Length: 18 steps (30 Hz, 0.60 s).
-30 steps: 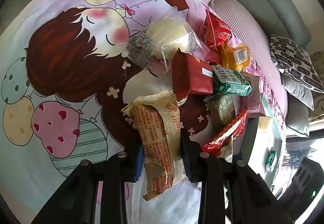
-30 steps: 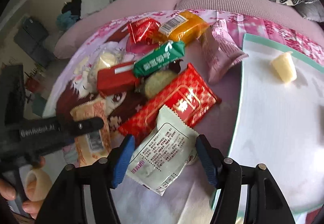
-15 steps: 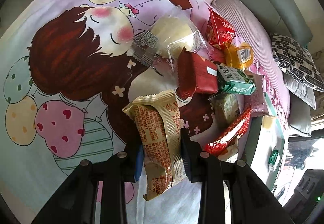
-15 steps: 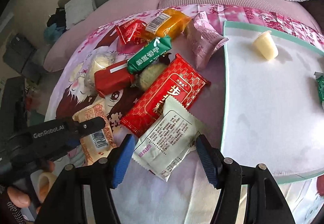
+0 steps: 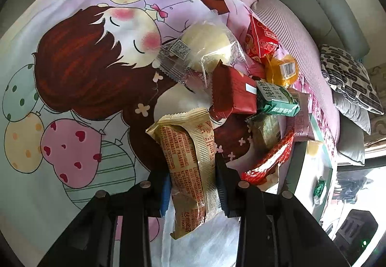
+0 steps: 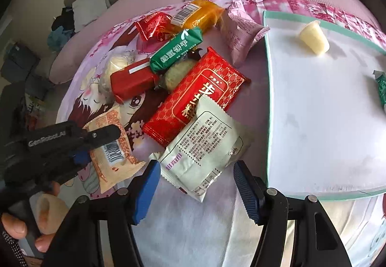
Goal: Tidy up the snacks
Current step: 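Hold the wafer bar in the left gripper while the right gripper grasps the white-and-red pack, then carry both packs into the white tray and open both grippers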
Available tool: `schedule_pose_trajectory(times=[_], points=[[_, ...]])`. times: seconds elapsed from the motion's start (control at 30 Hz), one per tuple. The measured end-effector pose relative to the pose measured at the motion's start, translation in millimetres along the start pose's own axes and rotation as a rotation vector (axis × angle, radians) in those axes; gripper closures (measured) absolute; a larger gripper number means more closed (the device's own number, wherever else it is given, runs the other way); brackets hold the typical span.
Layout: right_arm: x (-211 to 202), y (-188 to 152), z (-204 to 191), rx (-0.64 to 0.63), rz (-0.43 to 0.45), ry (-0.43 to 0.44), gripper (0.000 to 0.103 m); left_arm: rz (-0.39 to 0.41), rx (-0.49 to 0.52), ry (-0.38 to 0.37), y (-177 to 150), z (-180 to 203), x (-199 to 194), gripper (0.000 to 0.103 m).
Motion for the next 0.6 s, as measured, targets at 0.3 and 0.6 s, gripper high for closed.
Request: schedule_pose_trajectory(times=[0.3,0.6], points=[[6.7,18.3,6.4,0.097,0.037,0.050,0.036,-0.007,-0.012,-0.025,2.8,-5.6,-2.3,0.069],[12.3,23.5,2.7,0.084,0.054,0.026,0.036,-0.015,-0.012,-0.020,3.1,-6.7,0.4,0.069]])
Point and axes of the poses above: each gripper's, at about its wrist camera, not at the fingertips, and x roughly the way its jaws point, z to its right, y to its top, the point moved 1 cm from there along x, roughly the way its jaws point, and after that the axes turned 2 degrees about -z, right-handed, at the moved point
